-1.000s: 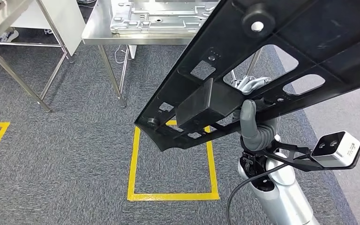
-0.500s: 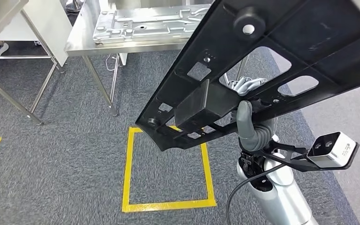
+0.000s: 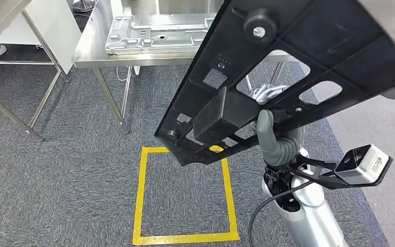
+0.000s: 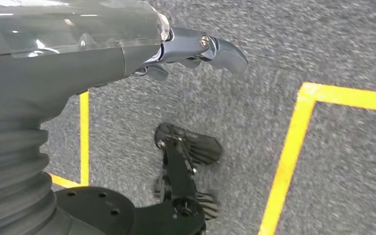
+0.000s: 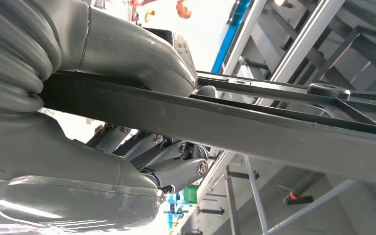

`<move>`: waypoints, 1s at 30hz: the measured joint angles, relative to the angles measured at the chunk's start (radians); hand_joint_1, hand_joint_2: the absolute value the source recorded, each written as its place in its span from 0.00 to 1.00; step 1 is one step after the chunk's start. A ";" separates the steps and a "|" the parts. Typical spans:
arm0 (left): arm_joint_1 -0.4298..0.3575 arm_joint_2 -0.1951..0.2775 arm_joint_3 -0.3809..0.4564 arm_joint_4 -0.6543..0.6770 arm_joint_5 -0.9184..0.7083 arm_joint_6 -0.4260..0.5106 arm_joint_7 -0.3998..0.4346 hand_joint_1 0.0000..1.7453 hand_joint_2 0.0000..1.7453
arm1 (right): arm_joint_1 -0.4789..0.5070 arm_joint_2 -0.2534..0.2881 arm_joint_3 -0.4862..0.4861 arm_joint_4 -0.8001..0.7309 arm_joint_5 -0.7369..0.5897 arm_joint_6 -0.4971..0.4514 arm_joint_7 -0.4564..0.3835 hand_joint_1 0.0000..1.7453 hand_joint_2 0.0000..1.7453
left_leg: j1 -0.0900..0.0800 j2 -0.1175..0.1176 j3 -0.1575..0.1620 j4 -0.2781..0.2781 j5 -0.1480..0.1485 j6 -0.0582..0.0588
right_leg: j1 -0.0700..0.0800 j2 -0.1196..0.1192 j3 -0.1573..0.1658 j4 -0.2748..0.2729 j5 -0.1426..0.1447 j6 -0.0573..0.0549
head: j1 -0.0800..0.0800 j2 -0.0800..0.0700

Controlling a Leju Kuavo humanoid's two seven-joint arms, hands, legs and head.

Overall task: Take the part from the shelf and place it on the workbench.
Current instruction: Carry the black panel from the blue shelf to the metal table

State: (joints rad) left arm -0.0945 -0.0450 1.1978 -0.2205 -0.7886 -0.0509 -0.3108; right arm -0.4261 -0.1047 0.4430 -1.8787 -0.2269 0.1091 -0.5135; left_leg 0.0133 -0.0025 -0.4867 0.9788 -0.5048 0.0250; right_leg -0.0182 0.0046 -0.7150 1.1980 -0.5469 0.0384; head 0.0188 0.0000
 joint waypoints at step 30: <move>0.001 -0.005 0.002 0.000 0.007 0.013 0.000 0.00 1.00 | -0.011 0.009 -0.002 0.039 0.068 -0.076 0.122 1.00 1.00 | -0.010 -0.006 -0.055 0.021 0.032 0.015 | 0.006 0.003 0.026 0.038 -0.016 -0.003 | -0.002 0.000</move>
State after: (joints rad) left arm -0.0932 -0.0503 1.2001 -0.2205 -0.7816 -0.0378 -0.3108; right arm -0.4376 -0.0954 0.4410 -1.8396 -0.1593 0.0336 -0.3910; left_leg 0.0033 -0.0085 -0.5422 1.0000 -0.4725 0.0395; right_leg -0.0118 0.0080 -0.6889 1.2365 -0.5628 0.0351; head 0.0164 0.0000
